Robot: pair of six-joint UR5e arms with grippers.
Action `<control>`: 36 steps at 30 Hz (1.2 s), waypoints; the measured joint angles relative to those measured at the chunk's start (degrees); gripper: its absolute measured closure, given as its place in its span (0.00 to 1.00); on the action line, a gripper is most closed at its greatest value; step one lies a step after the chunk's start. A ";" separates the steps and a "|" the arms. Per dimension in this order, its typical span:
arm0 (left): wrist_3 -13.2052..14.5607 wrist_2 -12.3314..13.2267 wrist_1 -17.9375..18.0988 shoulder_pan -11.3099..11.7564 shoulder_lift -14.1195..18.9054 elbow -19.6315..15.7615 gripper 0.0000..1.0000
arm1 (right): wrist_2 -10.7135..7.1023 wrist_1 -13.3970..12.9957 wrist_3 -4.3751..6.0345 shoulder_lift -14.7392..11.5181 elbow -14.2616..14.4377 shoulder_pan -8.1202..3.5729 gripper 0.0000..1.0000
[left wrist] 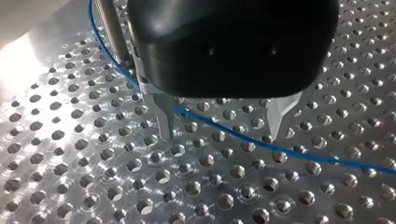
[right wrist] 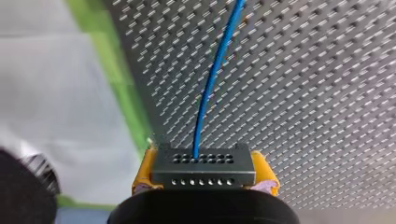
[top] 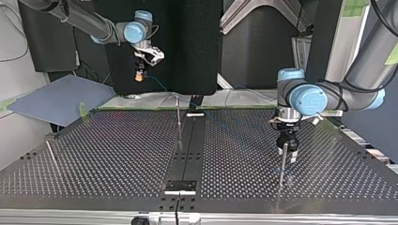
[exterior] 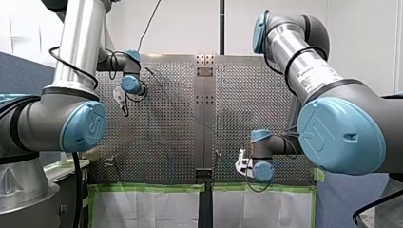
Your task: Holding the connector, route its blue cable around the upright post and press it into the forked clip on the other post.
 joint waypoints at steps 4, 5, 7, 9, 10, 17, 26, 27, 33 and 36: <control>0.00 -0.11 0.00 0.00 0.00 0.00 0.00 | -0.03 -2.03 -0.20 2.03 0.40 -0.26 1.00; 0.00 -0.12 -0.01 0.00 0.00 0.01 0.00 | -0.07 -2.66 -0.22 2.64 0.38 -0.33 1.00; 0.00 -0.13 -0.01 0.00 0.00 0.01 0.00 | -0.12 -3.57 -0.24 3.57 0.27 -0.42 1.00; -0.01 -0.14 -0.01 0.01 0.00 0.00 0.00 | -0.18 -4.69 -0.25 4.67 -0.12 -0.49 1.00; -0.01 -0.14 -0.01 0.01 0.00 0.00 0.00 | -0.19 -5.16 -0.27 5.15 -0.36 -0.52 1.00; -0.01 -0.14 -0.07 0.02 0.00 0.01 0.00 | -0.24 -8.76 -0.47 8.76 -3.32 -0.56 1.00; 0.00 -0.18 0.00 0.02 0.00 0.02 0.00 | -0.34 -13.07 -1.51 13.06 -6.92 -0.25 1.00; 0.00 -0.19 0.00 0.02 0.00 0.02 0.00 | -0.40 -13.52 -1.74 13.51 -7.09 -0.20 1.00; 0.00 -0.43 -0.01 0.02 0.00 0.02 0.00 | -0.86 -16.59 -4.32 16.58 -7.43 0.42 1.00; 0.00 -0.54 -0.05 0.02 0.00 0.02 0.00 | -1.29 -18.08 -5.70 18.07 -7.43 0.83 1.00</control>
